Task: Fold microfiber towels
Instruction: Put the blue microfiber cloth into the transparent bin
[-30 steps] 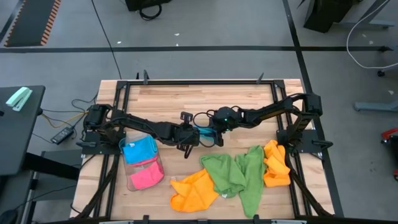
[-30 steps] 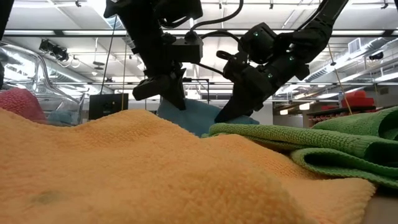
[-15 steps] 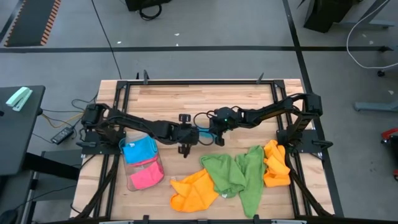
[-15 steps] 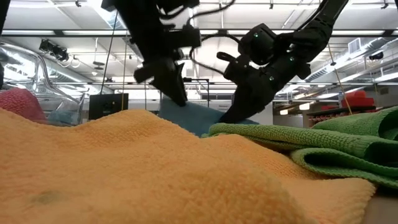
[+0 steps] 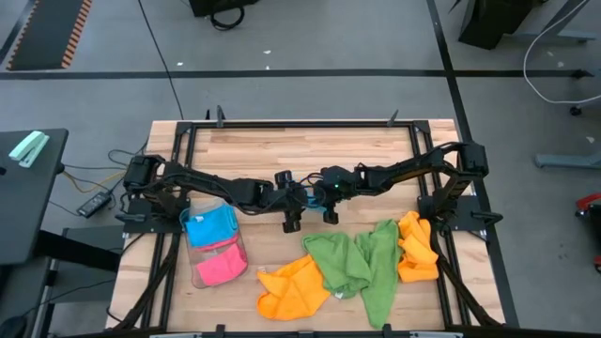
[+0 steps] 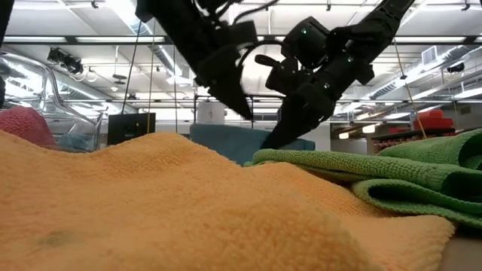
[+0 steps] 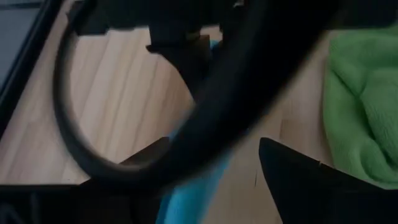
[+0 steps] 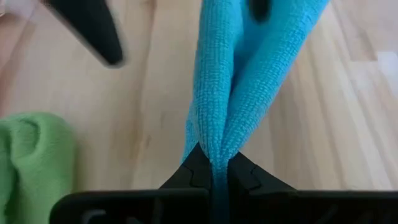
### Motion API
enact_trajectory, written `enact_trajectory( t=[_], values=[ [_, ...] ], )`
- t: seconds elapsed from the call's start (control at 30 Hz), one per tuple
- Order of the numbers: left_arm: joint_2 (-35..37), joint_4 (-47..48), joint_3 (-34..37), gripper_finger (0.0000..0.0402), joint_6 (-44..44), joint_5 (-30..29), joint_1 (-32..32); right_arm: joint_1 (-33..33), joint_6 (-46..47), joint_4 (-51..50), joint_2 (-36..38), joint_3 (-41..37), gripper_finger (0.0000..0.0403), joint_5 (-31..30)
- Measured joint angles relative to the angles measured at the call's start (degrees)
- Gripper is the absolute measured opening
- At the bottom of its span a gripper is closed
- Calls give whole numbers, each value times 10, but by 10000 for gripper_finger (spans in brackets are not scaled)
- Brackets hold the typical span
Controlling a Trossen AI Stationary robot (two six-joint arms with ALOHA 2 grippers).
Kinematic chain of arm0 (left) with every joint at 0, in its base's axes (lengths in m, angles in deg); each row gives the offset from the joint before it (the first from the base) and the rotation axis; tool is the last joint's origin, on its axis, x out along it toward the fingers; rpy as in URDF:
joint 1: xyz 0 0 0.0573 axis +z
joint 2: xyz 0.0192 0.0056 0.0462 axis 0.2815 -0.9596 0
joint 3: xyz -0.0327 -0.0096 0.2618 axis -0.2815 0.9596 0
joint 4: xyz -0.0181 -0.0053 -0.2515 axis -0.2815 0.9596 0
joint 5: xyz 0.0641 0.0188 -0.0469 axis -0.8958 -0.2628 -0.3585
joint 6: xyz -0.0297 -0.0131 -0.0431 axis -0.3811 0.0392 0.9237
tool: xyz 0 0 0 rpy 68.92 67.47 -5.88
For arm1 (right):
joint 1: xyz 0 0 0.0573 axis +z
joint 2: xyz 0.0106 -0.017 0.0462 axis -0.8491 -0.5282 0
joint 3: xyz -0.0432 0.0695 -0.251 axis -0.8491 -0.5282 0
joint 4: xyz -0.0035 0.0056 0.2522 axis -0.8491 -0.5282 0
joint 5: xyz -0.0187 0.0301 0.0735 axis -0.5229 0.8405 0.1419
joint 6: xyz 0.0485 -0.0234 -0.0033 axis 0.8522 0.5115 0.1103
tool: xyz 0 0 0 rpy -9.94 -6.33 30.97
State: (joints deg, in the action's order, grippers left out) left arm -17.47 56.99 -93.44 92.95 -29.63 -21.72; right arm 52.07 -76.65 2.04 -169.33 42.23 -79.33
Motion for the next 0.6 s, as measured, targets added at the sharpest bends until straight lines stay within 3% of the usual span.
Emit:
enact_trajectory(
  t=[0.37,0.6],
  values=[
    [-16,-35,1,270,-55,7,-1,17,-5,-40,22,5,14,-16],
    [-3,26,0,263,-55,19,-10,16,-10,-93,47,5,14,-43]
  ],
)
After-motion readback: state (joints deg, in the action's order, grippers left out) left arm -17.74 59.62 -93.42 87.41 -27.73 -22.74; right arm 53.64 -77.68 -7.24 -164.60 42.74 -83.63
